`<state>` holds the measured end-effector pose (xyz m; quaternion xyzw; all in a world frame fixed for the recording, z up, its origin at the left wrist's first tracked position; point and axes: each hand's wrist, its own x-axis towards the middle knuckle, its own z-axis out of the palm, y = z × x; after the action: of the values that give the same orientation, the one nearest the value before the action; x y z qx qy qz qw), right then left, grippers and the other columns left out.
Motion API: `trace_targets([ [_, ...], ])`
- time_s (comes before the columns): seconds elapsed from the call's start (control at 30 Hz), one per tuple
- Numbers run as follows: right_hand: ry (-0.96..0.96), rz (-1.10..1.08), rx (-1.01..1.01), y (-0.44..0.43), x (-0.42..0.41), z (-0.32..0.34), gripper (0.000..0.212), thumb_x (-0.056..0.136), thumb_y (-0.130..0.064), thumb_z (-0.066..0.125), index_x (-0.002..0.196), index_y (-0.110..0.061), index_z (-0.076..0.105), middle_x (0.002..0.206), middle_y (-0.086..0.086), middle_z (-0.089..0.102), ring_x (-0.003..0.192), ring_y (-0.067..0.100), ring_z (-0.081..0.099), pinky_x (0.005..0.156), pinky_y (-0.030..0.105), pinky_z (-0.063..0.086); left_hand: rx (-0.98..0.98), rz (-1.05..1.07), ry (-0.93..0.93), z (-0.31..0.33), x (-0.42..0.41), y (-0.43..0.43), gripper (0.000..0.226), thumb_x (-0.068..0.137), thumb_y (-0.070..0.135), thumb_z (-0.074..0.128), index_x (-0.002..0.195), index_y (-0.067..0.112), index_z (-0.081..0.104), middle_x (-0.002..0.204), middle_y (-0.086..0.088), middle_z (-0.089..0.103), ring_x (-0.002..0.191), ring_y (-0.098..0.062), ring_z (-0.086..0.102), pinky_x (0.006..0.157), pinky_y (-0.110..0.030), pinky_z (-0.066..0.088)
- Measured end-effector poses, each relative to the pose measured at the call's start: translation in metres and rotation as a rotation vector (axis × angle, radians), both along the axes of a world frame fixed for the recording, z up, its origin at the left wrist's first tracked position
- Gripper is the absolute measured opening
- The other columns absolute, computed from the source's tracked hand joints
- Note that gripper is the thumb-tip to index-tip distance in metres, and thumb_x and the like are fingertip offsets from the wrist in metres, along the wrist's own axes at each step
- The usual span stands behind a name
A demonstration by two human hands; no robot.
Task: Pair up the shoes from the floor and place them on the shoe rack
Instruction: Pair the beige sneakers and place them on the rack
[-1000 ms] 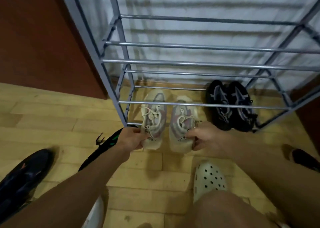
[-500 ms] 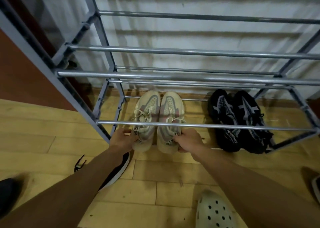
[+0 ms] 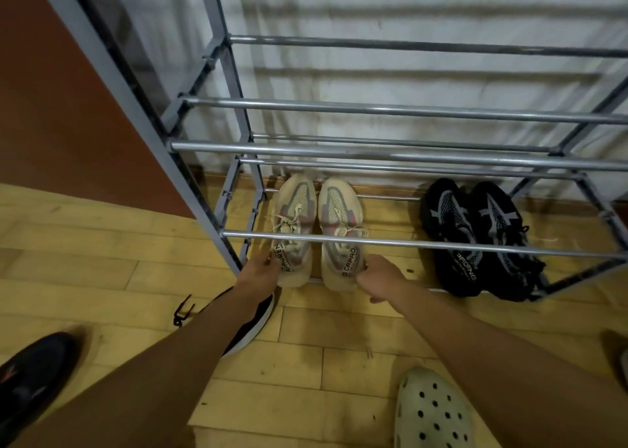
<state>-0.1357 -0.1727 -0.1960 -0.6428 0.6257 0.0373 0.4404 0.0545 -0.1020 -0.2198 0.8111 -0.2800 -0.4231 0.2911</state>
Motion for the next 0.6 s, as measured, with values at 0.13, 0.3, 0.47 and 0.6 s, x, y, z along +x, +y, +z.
trace_targets([
  [0.13, 0.015, 0.106, -0.020, 0.021, -0.008, 0.043, 0.027, 0.093, -0.021, 0.051, 0.112, -0.008, 0.065, 0.096, 0.009, 0.063, 0.083, 0.023, 0.059, 0.076, 0.035, 0.056, -0.036, -0.112, 0.025, 0.043, 0.000, 0.025, 0.035, 0.096, 0.026, 0.047, 0.127, 0.013, 0.056, 0.118, -0.003, 0.057, 0.092, -0.012, 0.054, 0.078, -0.024, 0.045],
  [0.3, 0.020, 0.294, -0.014, 0.066, 0.005, 0.125, 0.033, 0.095, -0.008, 0.047, 0.124, 0.002, 0.060, 0.119, 0.022, 0.063, 0.100, 0.033, 0.062, 0.089, 0.039, 0.051, -0.068, -0.158, 0.033, 0.117, 0.007, 0.080, 0.039, 0.094, 0.022, 0.053, 0.130, 0.009, 0.055, 0.134, -0.009, 0.056, 0.122, -0.024, 0.052, 0.107, -0.038, 0.040],
  [0.47, -0.028, 0.448, -0.017, 0.129, 0.029, 0.193, 0.030, 0.097, -0.011, 0.045, 0.123, -0.006, 0.059, 0.113, 0.009, 0.056, 0.085, 0.024, 0.060, 0.070, 0.034, 0.056, -0.080, -0.186, -0.036, 0.180, 0.019, 0.151, 0.030, 0.093, 0.019, 0.053, 0.119, 0.008, 0.064, 0.111, -0.007, 0.062, 0.102, -0.022, 0.059, 0.088, -0.031, 0.047],
  [0.6, -0.033, 0.550, -0.051, 0.183, 0.055, 0.228, 0.032, 0.098, -0.012, 0.045, 0.125, -0.005, 0.061, 0.116, 0.008, 0.061, 0.098, 0.027, 0.065, 0.088, 0.040, 0.057, -0.087, -0.164, -0.055, 0.203, 0.038, 0.211, 0.029, 0.093, 0.019, 0.053, 0.119, 0.009, 0.062, 0.114, -0.007, 0.061, 0.103, -0.020, 0.058, 0.086, -0.030, 0.046],
])
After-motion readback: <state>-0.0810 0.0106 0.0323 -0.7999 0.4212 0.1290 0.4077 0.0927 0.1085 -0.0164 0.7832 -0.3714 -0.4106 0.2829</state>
